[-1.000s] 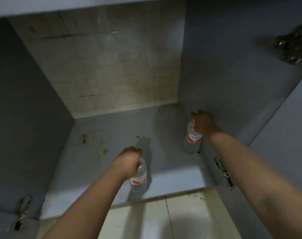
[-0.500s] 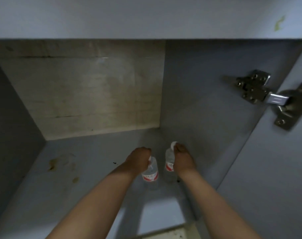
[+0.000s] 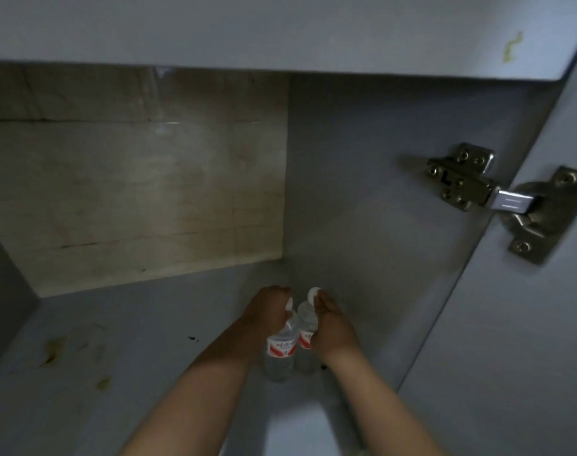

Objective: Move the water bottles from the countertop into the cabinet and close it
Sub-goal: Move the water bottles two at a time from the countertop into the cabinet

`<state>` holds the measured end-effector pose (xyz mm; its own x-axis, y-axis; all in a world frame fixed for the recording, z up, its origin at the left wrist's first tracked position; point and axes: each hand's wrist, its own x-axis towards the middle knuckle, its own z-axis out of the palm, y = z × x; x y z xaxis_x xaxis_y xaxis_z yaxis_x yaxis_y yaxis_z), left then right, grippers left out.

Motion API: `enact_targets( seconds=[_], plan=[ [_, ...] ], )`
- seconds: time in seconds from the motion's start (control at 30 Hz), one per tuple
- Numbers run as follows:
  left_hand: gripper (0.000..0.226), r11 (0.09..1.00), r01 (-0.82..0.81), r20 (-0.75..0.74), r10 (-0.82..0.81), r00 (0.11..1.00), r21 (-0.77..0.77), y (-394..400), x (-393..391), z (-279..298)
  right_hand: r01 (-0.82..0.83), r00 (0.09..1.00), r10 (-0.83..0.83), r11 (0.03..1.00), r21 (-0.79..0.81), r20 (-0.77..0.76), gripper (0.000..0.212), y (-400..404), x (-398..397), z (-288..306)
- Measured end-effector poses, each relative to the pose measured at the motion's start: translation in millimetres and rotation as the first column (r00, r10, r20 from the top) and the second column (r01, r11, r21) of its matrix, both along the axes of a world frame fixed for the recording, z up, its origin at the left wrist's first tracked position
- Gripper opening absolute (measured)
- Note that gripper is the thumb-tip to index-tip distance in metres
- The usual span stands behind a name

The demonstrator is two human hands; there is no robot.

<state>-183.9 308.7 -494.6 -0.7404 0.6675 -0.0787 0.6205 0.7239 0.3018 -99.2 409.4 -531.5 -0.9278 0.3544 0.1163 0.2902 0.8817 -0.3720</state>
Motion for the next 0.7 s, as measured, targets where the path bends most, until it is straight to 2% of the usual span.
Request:
enact_targets(
  seconds=[0.03,0.1,0.17,0.37,0.53,0.6,0.7],
  plan=[
    [0.032,1.000,0.007,-0.010,-0.007,1.000,-0.001,-2,-1,-1,-0.014,1.000,0.014,1.000,-0.020,0.015,0.043,-1,1,2],
    [0.034,1.000,-0.002,-0.036,0.002,0.999,0.000,-6,-2,-3,0.037,0.998,-0.022,0.971,-0.236,0.067,0.057,-8,4,6],
    [0.038,1.000,-0.005,-0.058,0.006,0.998,0.004,-7,-3,-4,0.055,0.994,-0.023,0.949,-0.309,0.109,0.068,-7,6,10],
    [0.029,1.000,-0.015,0.034,0.015,0.999,0.025,1,-4,0,0.026,0.993,0.005,0.961,-0.274,0.114,0.068,-8,12,24],
    [0.053,0.997,0.037,0.041,-0.035,0.999,-0.067,-2,-4,2,0.019,0.991,0.004,0.986,-0.165,0.137,0.068,-12,9,22],
    [0.060,0.994,0.061,0.022,-0.059,0.998,-0.089,-5,1,3,0.027,0.988,-0.012,0.995,-0.095,0.153,0.064,-11,9,26],
    [0.055,0.986,0.020,-0.061,-0.031,0.998,-0.163,-17,20,10,0.035,0.985,-0.029,0.999,-0.032,0.167,0.061,-20,16,38]
  ],
)
